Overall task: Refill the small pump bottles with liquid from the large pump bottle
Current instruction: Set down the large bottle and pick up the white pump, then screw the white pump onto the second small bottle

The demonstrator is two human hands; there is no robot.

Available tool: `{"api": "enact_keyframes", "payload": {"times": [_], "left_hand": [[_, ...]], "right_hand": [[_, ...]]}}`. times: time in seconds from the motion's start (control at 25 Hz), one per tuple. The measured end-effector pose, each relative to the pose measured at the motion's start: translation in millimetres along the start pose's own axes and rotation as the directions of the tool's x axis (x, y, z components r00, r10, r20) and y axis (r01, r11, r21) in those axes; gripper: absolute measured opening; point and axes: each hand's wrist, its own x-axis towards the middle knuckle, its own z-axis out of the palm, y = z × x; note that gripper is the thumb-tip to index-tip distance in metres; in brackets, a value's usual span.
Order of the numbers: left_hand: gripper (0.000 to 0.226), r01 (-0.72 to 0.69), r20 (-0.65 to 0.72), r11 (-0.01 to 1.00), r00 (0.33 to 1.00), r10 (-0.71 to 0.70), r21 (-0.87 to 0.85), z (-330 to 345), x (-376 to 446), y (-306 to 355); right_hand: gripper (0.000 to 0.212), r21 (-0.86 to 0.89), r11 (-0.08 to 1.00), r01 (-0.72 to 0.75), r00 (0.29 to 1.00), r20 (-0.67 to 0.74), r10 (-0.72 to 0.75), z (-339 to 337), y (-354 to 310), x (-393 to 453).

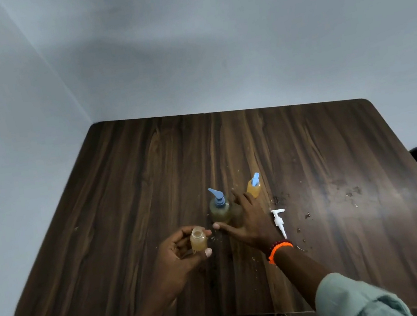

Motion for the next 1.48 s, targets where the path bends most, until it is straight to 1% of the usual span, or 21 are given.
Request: {"api": "enact_keyframes", "payload": {"times": [0.08,0.12,0.16,0.2,0.24,0.32,0.4,0.48,0.6,0.64,0.72,0.76,0.84,0.88,0.92,1.0,1.04,1.12,1.2,1.48], "left_hand": [[0.041,0.000,-0.003,1.000,1.000,0.000,-0.008,6.4,-0.2,-2.6],[0.041,-0.004,0.001,1.000,1.000,0.004,-0.008,11.5,0.0,-3.7],[0.041,-0.006,0.009,1.000,1.000,0.006,-0.009,17.3,0.7,-4.6],[0.042,-0.008,0.018,1.000,1.000,0.008,-0.010,24.6,1.7,-5.5],[0.042,-0.010,0.024,1.000,1.000,0.010,-0.013,33.0,2.7,-5.9],[0.041,-0.011,0.028,1.000,1.000,0.012,-0.007,48.6,5.4,-3.6],[0.041,-0.014,0.034,1.000,0.999,0.014,-0.003,65.2,9.6,0.4],[0.042,-0.018,0.038,1.000,0.999,0.018,-0.004,78.8,13.0,3.1],[0.042,-0.018,0.018,1.000,1.000,0.018,0.008,95.3,12.9,6.2],[0.042,-0.019,0.006,1.000,1.000,0.019,0.009,99.7,12.2,6.4],[0.041,-0.028,-0.011,1.000,1.000,0.028,0.009,107.9,11.8,6.4],[0.041,-0.031,-0.012,0.999,0.999,0.031,0.009,111.5,12.0,6.6],[0.041,-0.026,-0.003,1.000,1.000,0.026,0.002,120.6,12.8,5.9],[0.041,-0.020,0.003,1.000,1.000,0.020,0.003,126.4,13.0,6.2],[0.041,-0.020,0.013,1.000,1.000,0.019,0.012,132.4,13.3,7.8],[0.040,-0.024,0.046,0.999,0.999,0.023,0.021,145.6,15.4,10.5],[0.040,-0.027,0.066,0.999,0.997,0.025,0.018,152.6,16.9,10.7],[0.039,-0.033,0.103,0.999,0.994,0.031,0.019,165.1,19.4,10.8],[0.040,-0.039,0.137,0.999,0.990,0.036,0.024,177.7,20.1,10.4],[0.040,-0.040,0.198,0.998,0.980,0.030,0.050,195.3,16.2,10.4]], "right_hand": [[0.053,0.000,1.000,-0.006,0.985,-0.174,0.006,-13.5,25.9,-19.5],[0.034,-0.018,0.998,-0.057,0.968,-0.247,0.051,-22.8,39.3,-24.7],[0.024,-0.036,0.987,-0.154,0.950,-0.281,0.138,-32.3,50.0,-26.7],[0.020,-0.046,0.965,-0.259,0.930,-0.283,0.236,-40.7,61.3,-25.6],[0.021,-0.061,0.936,-0.346,0.912,-0.256,0.320,-48.4,69.2,-23.8],[0.026,-0.078,0.906,-0.417,0.900,-0.174,0.399,-55.1,75.0,-17.9],[0.020,-0.043,0.908,-0.416,0.905,-0.116,0.409,-54.7,76.1,-13.0],[0.014,-0.082,0.916,-0.392,0.919,-0.091,0.385,-50.1,82.1,-9.2],[0.026,-0.087,0.925,-0.370,0.929,-0.039,0.368,-48.2,95.4,-2.8],[0.023,-0.073,0.931,-0.358,0.934,-0.024,0.357,-49.7,95.5,-2.2],[0.013,0.008,0.932,-0.363,0.931,-0.039,0.363,-58.8,90.9,-3.7],[0.004,0.090,0.931,-0.355,0.930,-0.068,0.361,-68.5,83.8,-6.6],[0.019,0.215,0.941,-0.260,0.933,-0.196,0.302,-97.7,66.4,-16.0],[0.020,0.264,0.943,-0.201,0.928,-0.257,0.270,-117.3,55.9,-22.7],[0.019,0.339,0.932,-0.127,0.917,-0.318,0.240,-138.0,43.8,-30.8],[0.024,0.473,0.878,0.074,0.893,-0.423,0.153,-178.5,18.5,-51.7],[0.027,0.494,0.853,0.169,0.887,-0.454,0.087,-194.6,4.7,-63.8],[0.029,0.464,0.833,0.302,0.876,-0.480,-0.050,-212.3,-22.7,-84.9],[0.029,0.424,0.830,0.361,0.866,-0.482,-0.130,-215.2,-38.5,-99.3],[0.039,0.362,0.842,0.399,0.847,-0.496,-0.188,-202.8,-24.8,-106.7]]}}
